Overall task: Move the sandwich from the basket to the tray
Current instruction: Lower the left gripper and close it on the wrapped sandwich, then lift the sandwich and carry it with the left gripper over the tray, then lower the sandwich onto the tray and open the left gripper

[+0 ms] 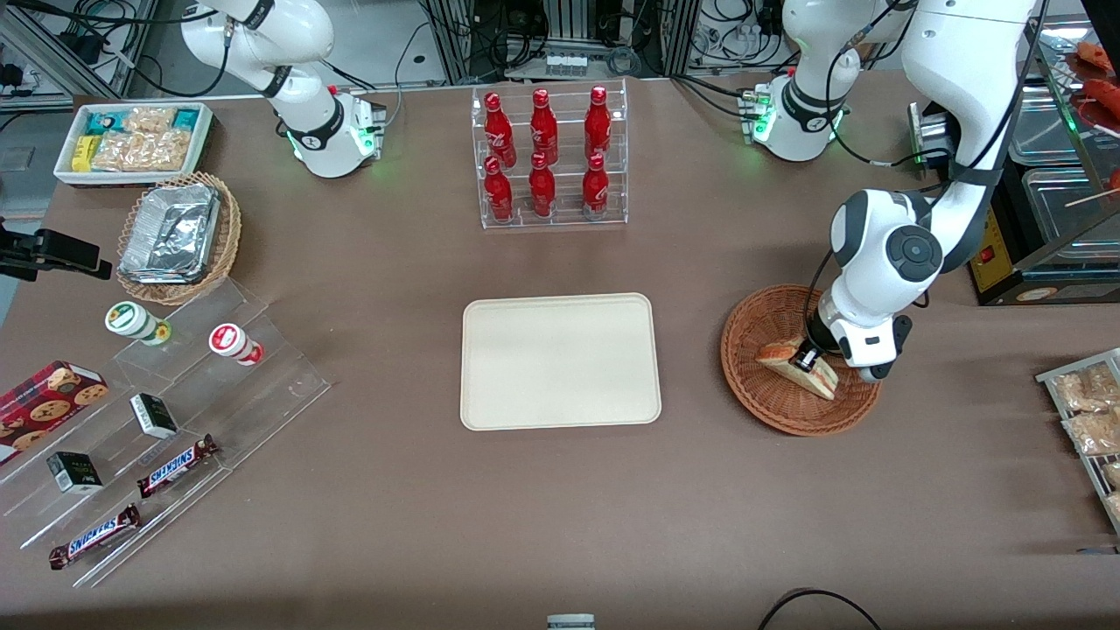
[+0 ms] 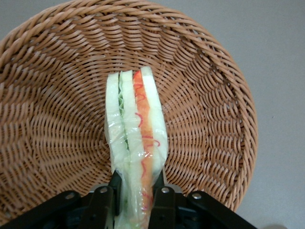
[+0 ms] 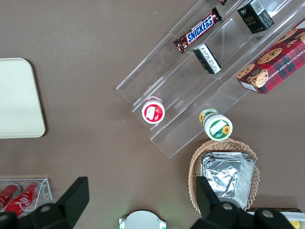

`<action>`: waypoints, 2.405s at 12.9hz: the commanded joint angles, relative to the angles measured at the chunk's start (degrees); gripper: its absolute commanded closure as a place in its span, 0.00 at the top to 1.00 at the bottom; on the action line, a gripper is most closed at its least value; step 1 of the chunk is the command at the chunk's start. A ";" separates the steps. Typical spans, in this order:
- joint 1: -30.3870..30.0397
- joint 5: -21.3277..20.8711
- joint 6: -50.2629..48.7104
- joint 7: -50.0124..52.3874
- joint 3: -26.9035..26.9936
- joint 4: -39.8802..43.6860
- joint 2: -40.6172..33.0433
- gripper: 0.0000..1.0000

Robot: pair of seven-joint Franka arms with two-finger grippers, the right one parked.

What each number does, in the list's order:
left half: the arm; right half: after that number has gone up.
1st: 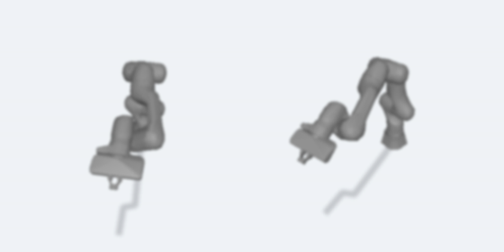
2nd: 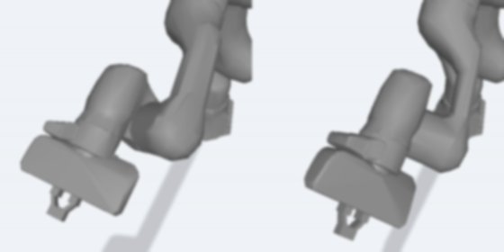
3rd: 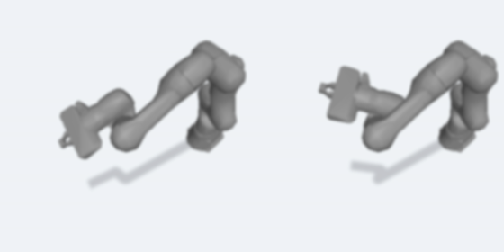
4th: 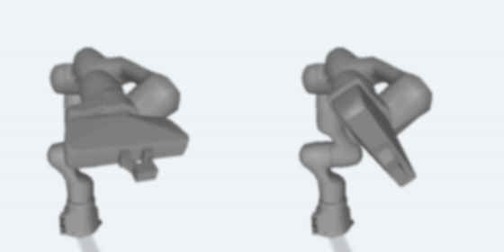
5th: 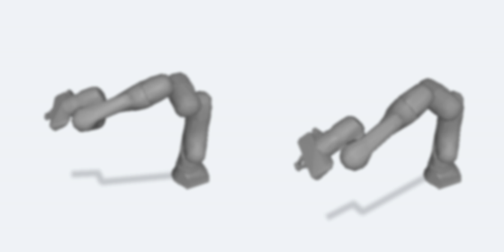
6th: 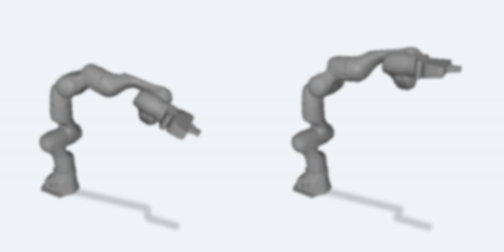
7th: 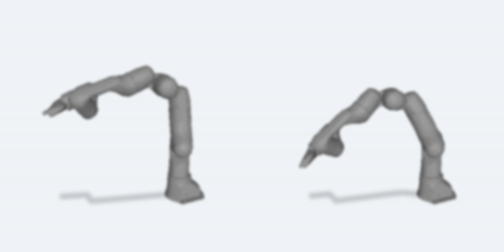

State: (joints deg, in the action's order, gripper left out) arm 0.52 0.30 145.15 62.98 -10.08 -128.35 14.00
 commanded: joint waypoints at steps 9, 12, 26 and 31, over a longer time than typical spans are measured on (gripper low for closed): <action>14.93 -3.29 -30.89 0.39 -1.61 30.59 -1.18 0.00; 21.87 -3.38 -30.46 -2.23 -1.61 33.87 3.74 0.00; 33.66 -3.46 -14.57 -15.87 -2.49 37.30 19.82 0.00; 35.08 -4.34 -9.27 -16.05 -2.31 37.48 24.32 0.00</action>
State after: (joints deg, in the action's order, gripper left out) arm 35.13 -2.91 135.63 47.57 -12.83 -92.58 36.63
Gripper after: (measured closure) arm 0.855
